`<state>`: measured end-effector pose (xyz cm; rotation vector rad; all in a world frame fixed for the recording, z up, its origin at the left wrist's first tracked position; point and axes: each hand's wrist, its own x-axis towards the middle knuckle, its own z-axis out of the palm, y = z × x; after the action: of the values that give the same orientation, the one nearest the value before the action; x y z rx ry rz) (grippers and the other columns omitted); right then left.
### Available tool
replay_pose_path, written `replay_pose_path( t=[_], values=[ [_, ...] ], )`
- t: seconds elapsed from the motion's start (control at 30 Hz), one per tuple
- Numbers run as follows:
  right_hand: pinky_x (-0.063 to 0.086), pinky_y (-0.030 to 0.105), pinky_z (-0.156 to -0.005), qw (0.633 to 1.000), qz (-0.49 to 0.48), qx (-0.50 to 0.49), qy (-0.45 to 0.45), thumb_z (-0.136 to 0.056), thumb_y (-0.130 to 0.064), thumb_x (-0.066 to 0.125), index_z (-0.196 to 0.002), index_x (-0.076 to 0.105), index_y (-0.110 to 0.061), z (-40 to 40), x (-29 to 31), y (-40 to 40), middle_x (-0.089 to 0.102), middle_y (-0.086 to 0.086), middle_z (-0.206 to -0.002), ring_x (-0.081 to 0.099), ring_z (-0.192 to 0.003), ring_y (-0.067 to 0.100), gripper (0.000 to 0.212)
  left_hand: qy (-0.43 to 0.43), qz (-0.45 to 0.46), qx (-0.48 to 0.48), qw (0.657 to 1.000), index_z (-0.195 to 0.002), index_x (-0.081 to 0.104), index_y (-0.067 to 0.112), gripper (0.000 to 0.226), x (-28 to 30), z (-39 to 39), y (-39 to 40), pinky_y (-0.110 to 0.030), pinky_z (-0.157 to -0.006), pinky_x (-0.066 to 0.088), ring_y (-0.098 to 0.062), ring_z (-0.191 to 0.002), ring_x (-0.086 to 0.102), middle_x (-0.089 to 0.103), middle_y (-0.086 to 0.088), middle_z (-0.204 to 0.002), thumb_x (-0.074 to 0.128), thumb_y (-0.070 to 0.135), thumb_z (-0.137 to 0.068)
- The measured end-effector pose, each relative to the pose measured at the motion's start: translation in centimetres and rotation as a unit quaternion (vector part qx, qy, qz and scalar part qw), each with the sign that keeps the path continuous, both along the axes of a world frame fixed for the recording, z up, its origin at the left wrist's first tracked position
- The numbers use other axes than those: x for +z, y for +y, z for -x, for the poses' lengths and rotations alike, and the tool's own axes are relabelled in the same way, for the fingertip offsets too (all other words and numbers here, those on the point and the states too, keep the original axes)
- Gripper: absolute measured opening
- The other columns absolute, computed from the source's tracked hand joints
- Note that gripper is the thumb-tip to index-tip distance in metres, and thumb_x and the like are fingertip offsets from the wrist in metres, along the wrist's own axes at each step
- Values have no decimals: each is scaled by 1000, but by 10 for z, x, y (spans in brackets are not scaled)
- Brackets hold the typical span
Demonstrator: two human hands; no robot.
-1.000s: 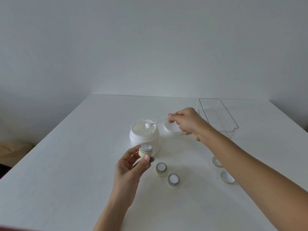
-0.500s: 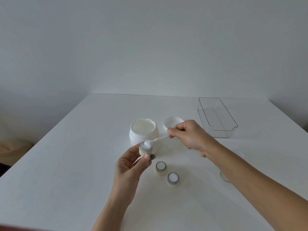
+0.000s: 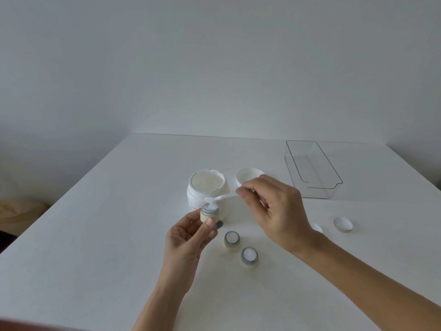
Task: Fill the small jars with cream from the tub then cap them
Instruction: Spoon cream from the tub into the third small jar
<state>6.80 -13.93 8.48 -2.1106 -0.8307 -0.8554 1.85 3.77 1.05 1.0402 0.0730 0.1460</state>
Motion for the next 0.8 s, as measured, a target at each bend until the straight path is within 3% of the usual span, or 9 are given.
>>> replay_pose_path(
  t=[0.1,0.23,0.27,0.37,0.53,0.6,0.67,0.73,0.8],
  values=[
    [36,27,-37,989,86,-11,-121,-93,-23,59,-74,69,-8,6,-7,-3,50,-1,-58,36,-45,13,26,0,12,-2,1000,-105,69,0,34,-1,0,0,-21,-69,58,-17,-80,75,77,-11,-92,72,11,-73],
    [32,28,-35,966,153,-12,-207,-82,-15,74,-72,71,-9,10,-11,-8,43,0,-56,32,-44,16,12,-1,20,-3,1000,-106,67,-4,39,-1,-1,0,-21,-69,58,-17,-79,75,76,-10,-89,73,13,-72],
    [31,28,-35,963,166,-9,-214,-76,-10,78,-74,71,-10,10,-13,-10,41,0,-57,30,-46,16,8,-1,21,-2,1000,-105,68,-4,39,-1,-1,0,-21,-69,58,-17,-78,75,76,-10,-88,74,14,-71],
    [30,28,-36,956,194,7,-220,-64,-1,83,-80,72,-9,11,-16,-15,38,0,-60,29,-48,16,21,-1,23,0,1000,-102,69,-3,38,-1,0,0,-21,-68,58,-17,-77,75,76,-8,-85,75,15,-69],
    [29,26,-38,955,178,9,-239,-70,-6,82,-89,67,-10,12,-16,-26,38,0,-60,29,-48,17,25,8,25,6,1000,-105,67,-4,38,-1,0,0,-21,-68,58,-17,-78,75,76,-9,-87,74,13,-71],
    [28,25,-39,958,149,-11,-243,-81,-14,76,-86,69,-10,12,-14,-30,39,0,-58,28,-47,16,9,9,19,11,1000,-104,69,-1,36,-1,0,0,-22,-69,58,-18,-80,75,76,-10,-90,74,13,-71],
    [27,19,-44,977,83,-29,-196,-91,-21,64,-81,71,-10,10,-9,-31,41,-5,-60,26,-50,9,16,5,4,12,1000,-102,73,5,29,-1,0,1,-21,-71,58,-19,-85,75,77,-10,-94,77,10,-74],
    [25,13,-50,995,-17,-32,-97,-93,-22,58,-76,68,-12,4,-4,-26,38,-13,-63,27,-54,5,22,1,-8,13,1000,-98,76,13,24,0,1,1,-21,-72,57,-20,-89,74,77,-8,-95,80,8,-74],
    [30,16,-50,994,-101,-41,21,-92,-21,59,-69,61,-12,-7,0,-18,43,-11,-57,35,-52,8,25,-3,-14,17,1000,-95,77,18,24,1,1,1,-22,-73,57,-20,-90,75,77,-7,-95,75,9,-72]
  ],
)
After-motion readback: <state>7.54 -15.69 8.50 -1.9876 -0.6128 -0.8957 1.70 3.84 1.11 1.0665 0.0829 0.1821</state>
